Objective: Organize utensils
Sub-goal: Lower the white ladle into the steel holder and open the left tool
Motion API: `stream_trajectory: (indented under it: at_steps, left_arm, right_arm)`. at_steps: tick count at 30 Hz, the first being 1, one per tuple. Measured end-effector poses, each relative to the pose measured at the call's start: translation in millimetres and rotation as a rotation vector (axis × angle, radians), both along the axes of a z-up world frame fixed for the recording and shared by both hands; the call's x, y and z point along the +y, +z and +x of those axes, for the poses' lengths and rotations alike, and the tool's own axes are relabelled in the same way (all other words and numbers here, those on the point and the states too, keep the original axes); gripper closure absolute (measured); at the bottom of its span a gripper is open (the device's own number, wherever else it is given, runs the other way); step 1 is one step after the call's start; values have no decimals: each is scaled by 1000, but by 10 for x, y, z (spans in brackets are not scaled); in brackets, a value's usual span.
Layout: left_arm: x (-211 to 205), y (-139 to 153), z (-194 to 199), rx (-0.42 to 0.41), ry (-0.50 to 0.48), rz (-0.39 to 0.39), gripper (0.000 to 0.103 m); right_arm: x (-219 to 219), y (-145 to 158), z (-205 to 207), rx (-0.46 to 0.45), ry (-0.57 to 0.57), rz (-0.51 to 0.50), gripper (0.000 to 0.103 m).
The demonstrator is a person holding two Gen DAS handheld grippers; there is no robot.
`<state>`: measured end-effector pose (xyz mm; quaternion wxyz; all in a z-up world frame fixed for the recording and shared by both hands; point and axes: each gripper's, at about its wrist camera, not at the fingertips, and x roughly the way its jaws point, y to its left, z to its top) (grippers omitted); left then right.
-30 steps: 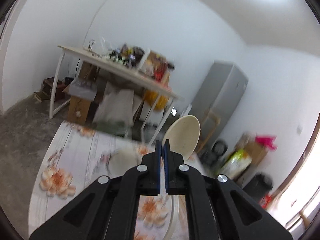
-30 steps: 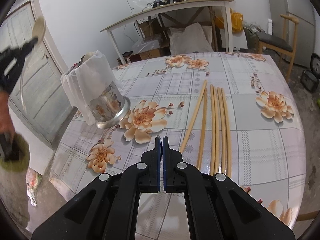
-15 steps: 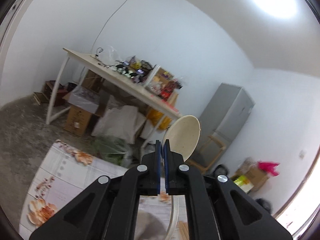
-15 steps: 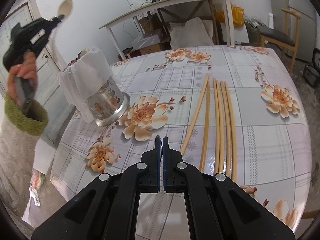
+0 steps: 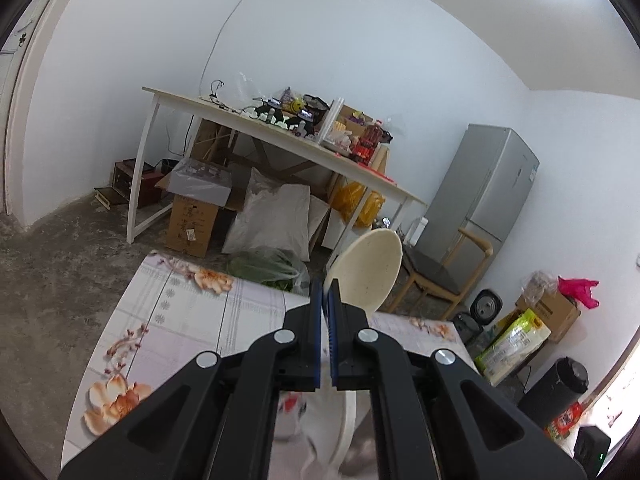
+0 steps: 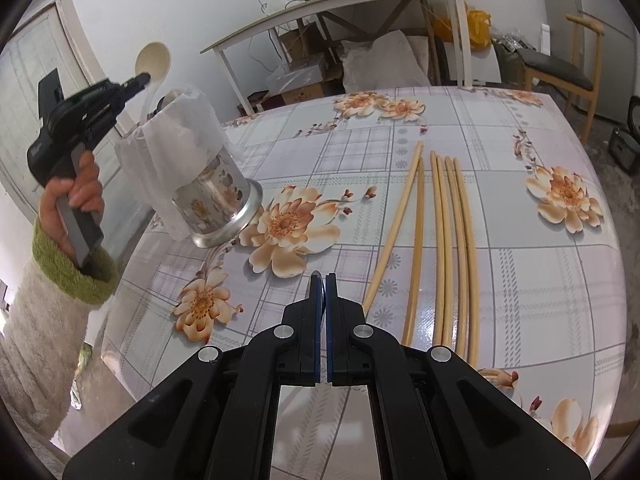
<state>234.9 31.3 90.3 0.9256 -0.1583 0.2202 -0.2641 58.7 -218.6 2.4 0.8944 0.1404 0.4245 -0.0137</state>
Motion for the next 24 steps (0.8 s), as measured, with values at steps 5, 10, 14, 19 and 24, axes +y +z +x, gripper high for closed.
stream_trajectory:
  at_steps: [5,10,14,19,24]
  left_arm:
    - [39,-94,-197,14,-13,36,100]
    - [113,-142,-312,51,-18,54,87]
    - [142,-166,-378,79,-30,57,63]
    - [183,-170,-570,69,-30,51,49]
    - [214,-131,-777,35,-33,55,39]
  right_arm:
    - [23,23,-13,-1,6,-2,103]
    - [36,47,-34,-5,5,-6,103]
    - [48,67,-48,-10,6,-7,103]
    - [56,101,-73,-18,-2,-10,103]
    - [63,142,-80,-25,-6,-22,102]
